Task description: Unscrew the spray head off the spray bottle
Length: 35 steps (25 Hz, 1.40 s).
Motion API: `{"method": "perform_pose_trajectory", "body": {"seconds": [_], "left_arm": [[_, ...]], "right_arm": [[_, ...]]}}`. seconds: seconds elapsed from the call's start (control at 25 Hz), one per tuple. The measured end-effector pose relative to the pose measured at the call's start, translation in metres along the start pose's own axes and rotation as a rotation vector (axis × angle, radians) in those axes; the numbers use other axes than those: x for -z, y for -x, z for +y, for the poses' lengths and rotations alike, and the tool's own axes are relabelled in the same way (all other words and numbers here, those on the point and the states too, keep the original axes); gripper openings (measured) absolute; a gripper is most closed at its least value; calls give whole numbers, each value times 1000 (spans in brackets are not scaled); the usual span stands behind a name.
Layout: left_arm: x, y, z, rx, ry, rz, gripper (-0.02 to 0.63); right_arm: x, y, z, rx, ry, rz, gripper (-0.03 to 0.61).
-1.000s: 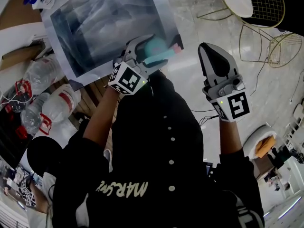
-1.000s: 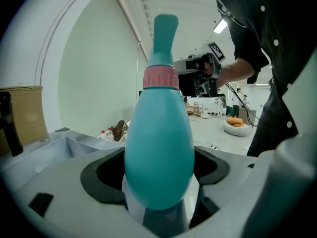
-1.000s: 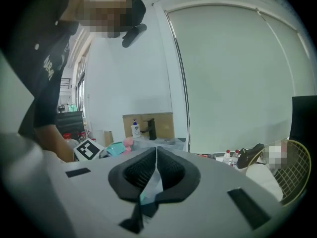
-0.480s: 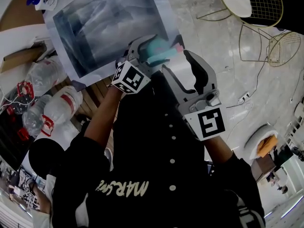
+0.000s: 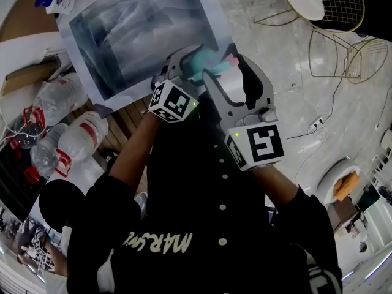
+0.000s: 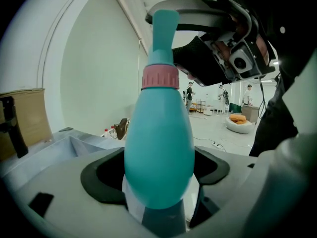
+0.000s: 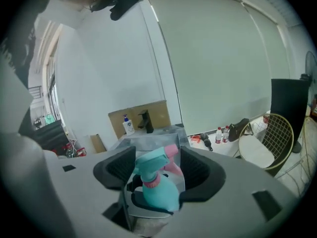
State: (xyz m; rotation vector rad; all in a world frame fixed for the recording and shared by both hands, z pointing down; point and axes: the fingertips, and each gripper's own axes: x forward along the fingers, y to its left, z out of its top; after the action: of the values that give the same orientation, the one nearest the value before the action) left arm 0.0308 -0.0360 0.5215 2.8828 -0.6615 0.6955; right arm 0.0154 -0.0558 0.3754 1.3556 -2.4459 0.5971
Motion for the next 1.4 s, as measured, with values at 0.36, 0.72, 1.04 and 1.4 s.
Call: {"method": "perform_pose_trajectory", "body": {"seconds": [0.36, 0.72, 1.04, 1.4], "left_arm": [[0, 0, -1, -9, -6, 17, 402], [-1, -2, -3, 22, -14, 27, 402], [0, -2, -5, 66, -29, 27, 402], [0, -3, -7, 112, -54, 16, 402]], "right_arm": [[-4, -13, -7, 55, -195, -31, 242], [-8, -18, -3, -91, -137, -24, 241], [-10, -24, 15, -518, 16, 5, 241], [-12, -21, 31, -839, 159, -7, 247]]}}
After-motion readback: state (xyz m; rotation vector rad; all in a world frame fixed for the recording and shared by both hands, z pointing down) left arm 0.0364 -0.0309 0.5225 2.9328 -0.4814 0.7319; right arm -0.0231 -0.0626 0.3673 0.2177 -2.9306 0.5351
